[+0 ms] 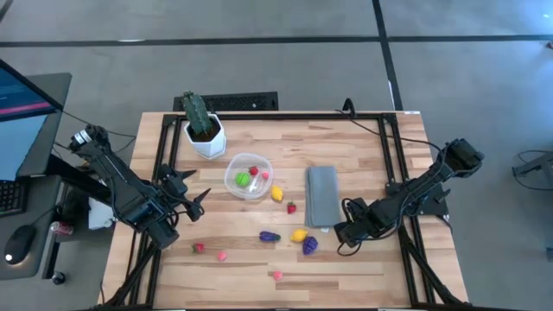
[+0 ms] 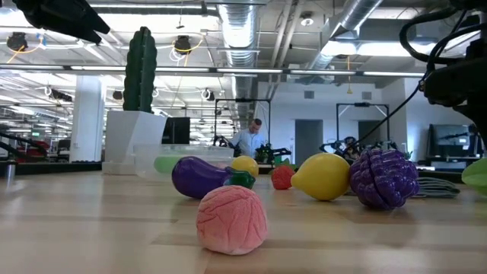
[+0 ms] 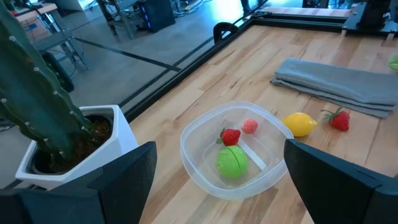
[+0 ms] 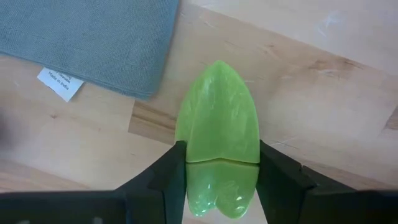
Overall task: Pick and placing Produce into tupperware
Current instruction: Put the green starfruit into the transparent container
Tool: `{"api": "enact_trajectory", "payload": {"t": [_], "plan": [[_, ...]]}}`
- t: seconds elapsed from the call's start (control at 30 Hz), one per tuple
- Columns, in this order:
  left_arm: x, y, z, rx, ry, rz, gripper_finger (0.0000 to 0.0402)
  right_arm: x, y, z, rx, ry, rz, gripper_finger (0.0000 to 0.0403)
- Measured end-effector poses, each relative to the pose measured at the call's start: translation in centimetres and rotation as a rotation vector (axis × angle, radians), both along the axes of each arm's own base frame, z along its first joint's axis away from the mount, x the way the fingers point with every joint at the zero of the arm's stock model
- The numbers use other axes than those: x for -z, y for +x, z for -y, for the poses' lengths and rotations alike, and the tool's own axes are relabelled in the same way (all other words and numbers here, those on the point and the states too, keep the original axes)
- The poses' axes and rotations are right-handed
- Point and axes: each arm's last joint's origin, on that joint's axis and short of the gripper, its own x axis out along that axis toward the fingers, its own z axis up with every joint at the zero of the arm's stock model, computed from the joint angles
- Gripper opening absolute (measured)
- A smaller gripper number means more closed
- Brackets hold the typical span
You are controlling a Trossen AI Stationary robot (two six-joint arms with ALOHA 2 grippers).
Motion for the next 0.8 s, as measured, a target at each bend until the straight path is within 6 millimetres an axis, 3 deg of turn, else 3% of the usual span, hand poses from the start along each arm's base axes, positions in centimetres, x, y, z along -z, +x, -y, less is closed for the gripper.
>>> {"api": "enact_trajectory", "payload": {"t": [0.47,0.8], "plan": [[0.0,0.0,0.0,0.000,0.000,0.000,0.0343,-0.5,-0.3,0.2,0.001,-0.019,-0.022,0.0182],[0.0,0.0,0.0,0.000,0.000,0.001,0.0343,-3.1,-1.5,1.2,0.048,-0.042,0.056,0.0177]]}}
